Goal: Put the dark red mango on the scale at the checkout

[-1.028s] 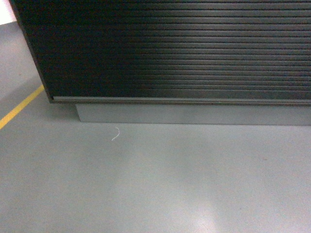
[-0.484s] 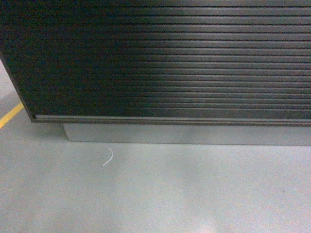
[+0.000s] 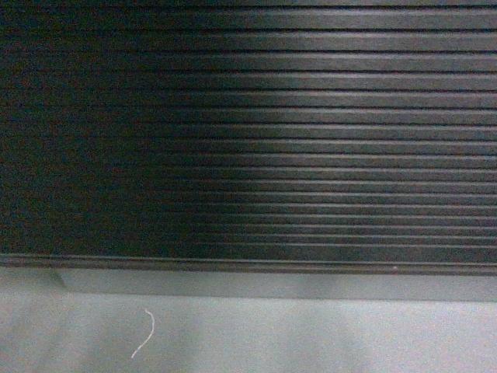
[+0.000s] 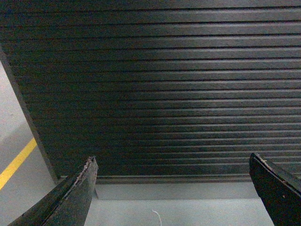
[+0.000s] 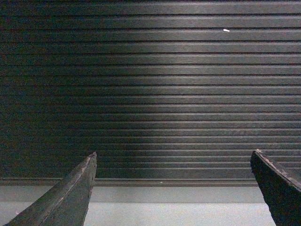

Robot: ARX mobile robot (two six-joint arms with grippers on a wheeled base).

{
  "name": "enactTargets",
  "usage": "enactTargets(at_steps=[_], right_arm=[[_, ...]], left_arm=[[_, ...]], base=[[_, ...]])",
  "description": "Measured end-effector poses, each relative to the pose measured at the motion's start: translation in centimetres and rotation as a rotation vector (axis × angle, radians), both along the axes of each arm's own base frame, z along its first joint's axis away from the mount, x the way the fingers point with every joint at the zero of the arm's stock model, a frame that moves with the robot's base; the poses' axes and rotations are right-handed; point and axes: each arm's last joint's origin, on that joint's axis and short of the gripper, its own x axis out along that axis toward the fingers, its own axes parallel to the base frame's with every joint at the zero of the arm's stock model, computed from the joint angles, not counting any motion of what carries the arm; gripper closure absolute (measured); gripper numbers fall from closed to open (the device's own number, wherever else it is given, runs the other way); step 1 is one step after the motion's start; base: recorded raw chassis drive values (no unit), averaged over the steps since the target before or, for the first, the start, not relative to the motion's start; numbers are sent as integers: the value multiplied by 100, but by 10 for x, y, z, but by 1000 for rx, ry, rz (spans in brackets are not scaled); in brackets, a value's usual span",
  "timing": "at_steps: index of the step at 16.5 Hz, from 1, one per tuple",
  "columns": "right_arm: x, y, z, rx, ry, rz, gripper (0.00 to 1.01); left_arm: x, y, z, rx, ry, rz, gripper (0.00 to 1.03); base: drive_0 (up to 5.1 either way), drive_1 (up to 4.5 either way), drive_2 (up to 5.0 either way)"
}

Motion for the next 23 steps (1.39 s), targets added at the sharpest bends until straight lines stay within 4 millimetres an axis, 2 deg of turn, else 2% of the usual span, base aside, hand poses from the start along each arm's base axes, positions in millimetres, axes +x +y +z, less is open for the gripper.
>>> enactTargets(at_steps=[7,23], right_arm=[[0,0,0,0,-3,1,3],[0,0,0,0,1,0,3]], left_arm=[[0,0,0,0,2,3,5],[0,0,0,0,0,0,5]], base=[[0,431,-431],[0,0,0]])
